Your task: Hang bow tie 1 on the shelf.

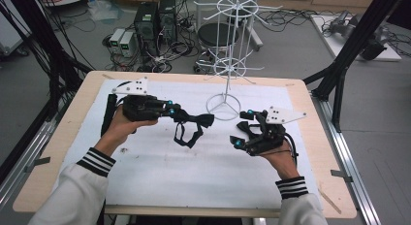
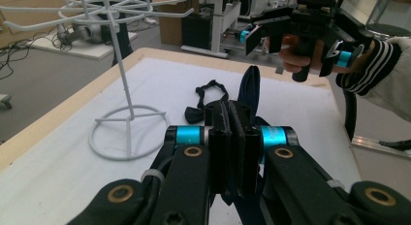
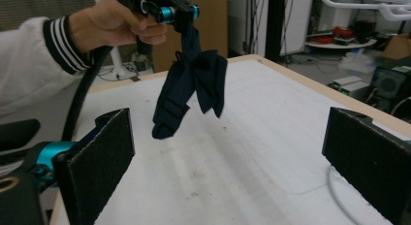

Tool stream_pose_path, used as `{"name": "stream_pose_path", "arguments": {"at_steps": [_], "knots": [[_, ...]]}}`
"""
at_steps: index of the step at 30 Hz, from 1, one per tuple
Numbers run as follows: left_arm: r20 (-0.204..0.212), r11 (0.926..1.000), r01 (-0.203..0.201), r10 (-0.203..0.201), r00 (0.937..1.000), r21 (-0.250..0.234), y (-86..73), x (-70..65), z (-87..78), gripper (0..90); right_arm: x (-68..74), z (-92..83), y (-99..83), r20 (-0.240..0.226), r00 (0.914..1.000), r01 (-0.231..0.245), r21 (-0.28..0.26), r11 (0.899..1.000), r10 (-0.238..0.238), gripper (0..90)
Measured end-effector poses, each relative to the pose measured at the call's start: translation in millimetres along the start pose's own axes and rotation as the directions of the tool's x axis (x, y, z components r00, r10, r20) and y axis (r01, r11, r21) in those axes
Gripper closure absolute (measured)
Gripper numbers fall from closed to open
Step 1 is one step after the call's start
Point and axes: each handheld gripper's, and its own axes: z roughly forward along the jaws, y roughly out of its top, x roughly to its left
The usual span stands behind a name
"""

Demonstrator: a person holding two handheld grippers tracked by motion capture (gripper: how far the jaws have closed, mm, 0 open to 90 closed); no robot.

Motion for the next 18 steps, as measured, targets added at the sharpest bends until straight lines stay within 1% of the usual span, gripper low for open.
{"name": "stream_pose_path", "arguments": {"at_steps": [2, 3, 4, 6, 7, 9, 10, 13, 14, 15, 17, 18], "knots": [[0.005, 1.0000, -0.002, 0.002, 1.0000, -0.005, 1.6, -2.3, 3.2, 86.6, -0.3, 3.2, 2.1, -0.022, 0.9997, -0.005, 0.005, 1.000, 0.006, 3.8], [0.010, 1.0000, 0.000, 0.000, 1.0000, -0.008, 2.4, -3.7, 4.5, 86.6, -0.2, 4.5, 3.2, -0.024, 0.9997, -0.004, 0.013, 1.000, 0.004, 3.8], [0.010, 0.9999, -0.006, 0.007, 0.9999, -0.009, 3.2, -4.5, 5.6, 86.6, -0.1, 6.1, 4.8, -0.027, 0.9996, -0.005, 0.020, 1.000, 0.005, 3.8], [0.018, 0.9998, -0.009, 0.009, 0.9998, -0.016, 4.6, -6.8, 8.1, 86.6, 0.2, 8.9, 7.3, -0.043, 0.9990, -0.015, 0.007, 1.000, 0.016, 3.9], [0.018, 0.9998, -0.012, 0.012, 0.9998, -0.017, 5.3, -7.9, 9.2, 86.5, 0.1, 10.3, 8.5, -0.045, 0.9988, -0.019, 0.009, 1.000, 0.019, 3.8], [0.024, 0.9997, -0.017, 0.017, 0.9996, -0.018, 6.7, -10.0, 11.5, 86.6, -0.1, 13.4, 10.7, -0.041, 0.9991, -0.005, 0.019, 1.000, 0.006, 3.9], [0.025, 0.9996, -0.015, 0.016, 0.9996, -0.023, 7.2, -11.0, 12.6, 86.6, -0.4, 14.7, 11.6, -0.039, 0.9992, -0.007, 0.022, 1.000, 0.008, 3.9], [0.031, 0.9995, -0.018, 0.019, 0.9993, -0.027, 8.3, -12.3, 14.6, 86.6, -2.2, 17.8, 13.3, -0.058, 0.9981, -0.019, 0.027, 0.999, 0.021, 6.3], [0.035, 0.9995, -0.018, 0.019, 0.9992, -0.028, 8.4, -12.6, 15.3, 86.6, -2.3, 19.1, 14.3, -0.060, 0.9980, -0.017, 0.033, 0.999, 0.019, 9.2], [0.039, 0.9995, -0.017, 0.018, 0.9991, -0.029, 8.4, -13.0, 15.9, 86.6, -2.8, 19.8, 14.9, -0.073, 0.9972, -0.015, 0.035, 0.999, 0.018, 14.3], [0.040, 0.9994, -0.017, 0.019, 0.9990, -0.030, 8.6, -13.3, 16.6, 86.6, -2.9, 21.5, 16.2, -0.076, 0.9969, -0.018, 0.034, 0.999, 0.021, 17.1], [0.043, 0.9994, -0.023, 0.024, 0.9988, -0.028, 8.7, -13.0, 16.4, 86.6, -3.7, 22.6, 16.8, -0.083, 0.9964, -0.015, 0.041, 0.999, 0.018, 20.4]]}}
